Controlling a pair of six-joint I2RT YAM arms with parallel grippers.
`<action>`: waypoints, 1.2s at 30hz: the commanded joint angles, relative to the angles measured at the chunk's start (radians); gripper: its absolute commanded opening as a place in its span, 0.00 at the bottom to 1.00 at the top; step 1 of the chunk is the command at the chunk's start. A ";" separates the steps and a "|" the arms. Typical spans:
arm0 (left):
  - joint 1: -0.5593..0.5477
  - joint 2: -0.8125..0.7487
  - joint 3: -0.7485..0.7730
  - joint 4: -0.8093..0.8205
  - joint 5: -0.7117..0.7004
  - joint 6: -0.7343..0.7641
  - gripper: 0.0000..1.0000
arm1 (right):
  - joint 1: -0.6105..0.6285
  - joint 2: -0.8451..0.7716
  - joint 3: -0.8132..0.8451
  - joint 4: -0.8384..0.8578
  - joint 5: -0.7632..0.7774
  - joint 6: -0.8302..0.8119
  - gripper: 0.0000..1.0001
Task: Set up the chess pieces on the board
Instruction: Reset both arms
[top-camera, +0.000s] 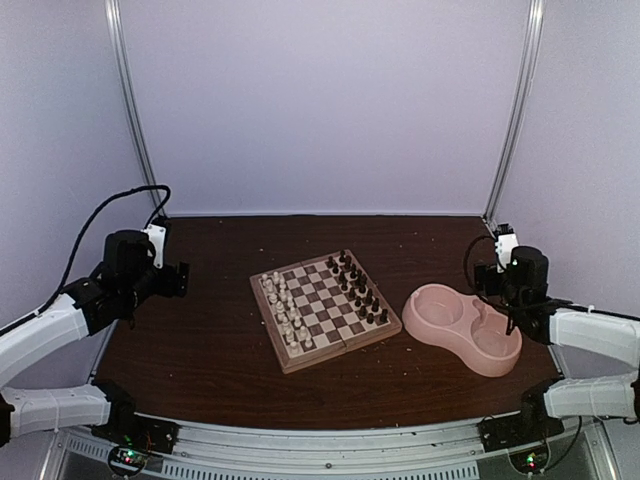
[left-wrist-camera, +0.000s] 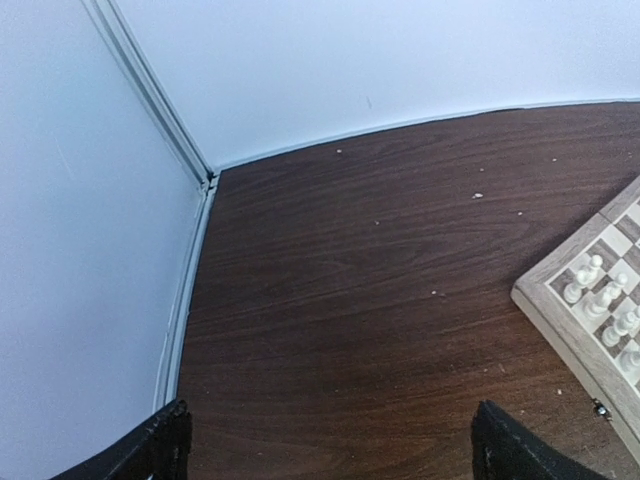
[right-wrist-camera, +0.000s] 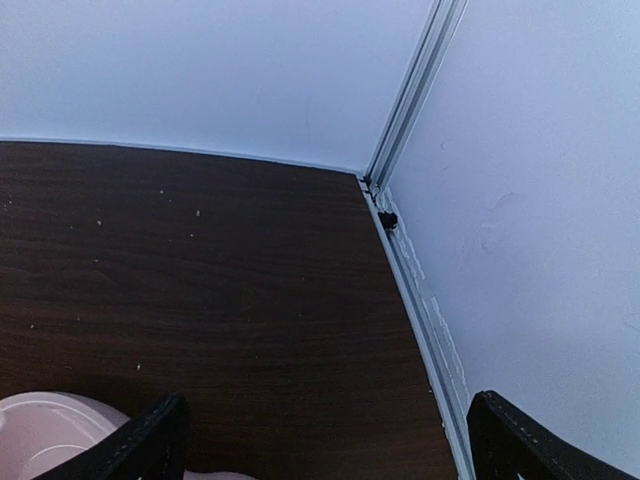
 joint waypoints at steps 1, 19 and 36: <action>0.068 0.017 -0.067 0.161 -0.003 0.002 0.98 | -0.071 0.122 -0.019 0.282 -0.105 0.011 1.00; 0.282 0.274 -0.301 0.791 0.072 0.084 0.98 | -0.192 0.527 -0.021 0.643 -0.266 0.016 1.00; 0.391 0.672 -0.282 1.131 0.358 0.140 0.96 | -0.192 0.528 -0.016 0.643 -0.271 0.015 1.00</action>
